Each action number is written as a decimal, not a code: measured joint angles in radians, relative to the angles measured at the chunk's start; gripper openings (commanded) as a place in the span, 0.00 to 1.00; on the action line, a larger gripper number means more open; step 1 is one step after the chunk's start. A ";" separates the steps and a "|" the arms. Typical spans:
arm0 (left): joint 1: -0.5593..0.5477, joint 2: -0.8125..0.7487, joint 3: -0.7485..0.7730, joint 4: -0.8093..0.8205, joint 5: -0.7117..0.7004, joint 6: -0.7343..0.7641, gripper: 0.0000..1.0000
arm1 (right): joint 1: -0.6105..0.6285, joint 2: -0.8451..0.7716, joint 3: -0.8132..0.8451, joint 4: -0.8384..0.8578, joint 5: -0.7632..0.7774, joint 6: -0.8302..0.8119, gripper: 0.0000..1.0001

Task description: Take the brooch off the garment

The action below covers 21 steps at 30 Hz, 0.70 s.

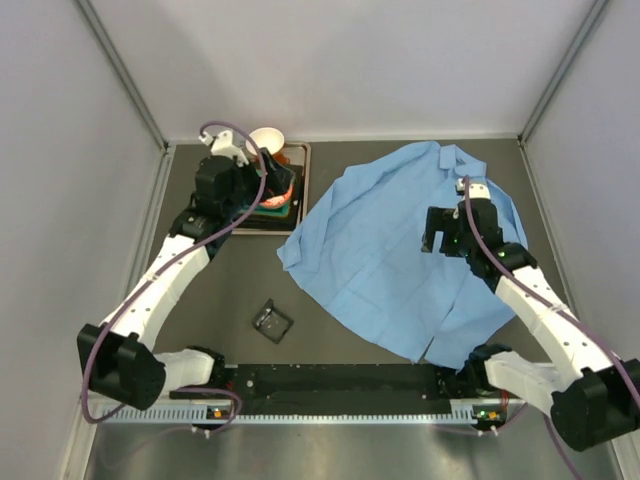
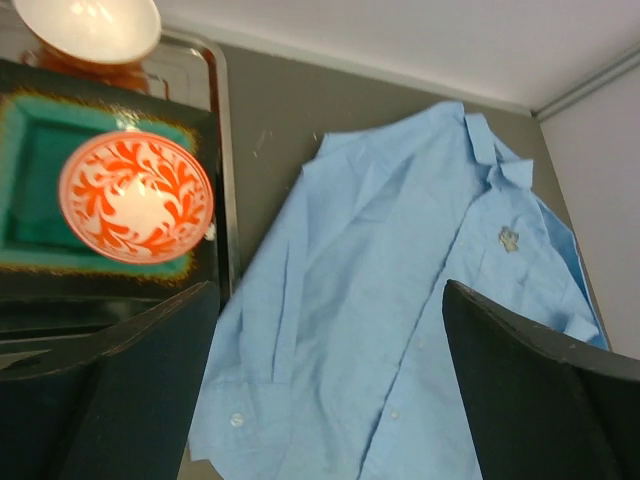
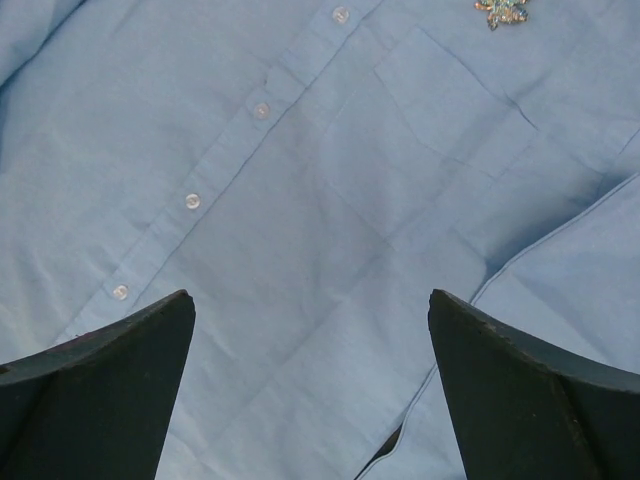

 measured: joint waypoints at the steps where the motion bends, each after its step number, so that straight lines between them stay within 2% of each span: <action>1: -0.001 -0.015 0.000 0.002 -0.013 0.010 0.98 | 0.000 0.016 0.000 0.000 0.002 0.003 0.99; 4: 0.023 -0.050 0.002 0.029 -0.025 0.024 0.98 | 0.000 0.055 0.007 -0.003 0.006 0.010 0.99; 7: 0.032 -0.048 0.005 0.072 0.023 0.025 0.98 | 0.000 0.094 0.034 -0.006 0.008 0.010 0.99; 12: 0.001 0.064 0.079 0.109 0.132 0.024 0.93 | -0.019 0.215 0.113 0.002 0.008 0.027 0.99; 15: -0.062 0.171 0.143 0.115 0.140 0.033 0.88 | -0.073 0.293 0.152 0.034 -0.023 0.057 0.99; 21: -0.301 0.466 0.340 0.088 0.069 0.142 0.79 | -0.242 0.364 0.162 0.141 -0.083 0.120 0.99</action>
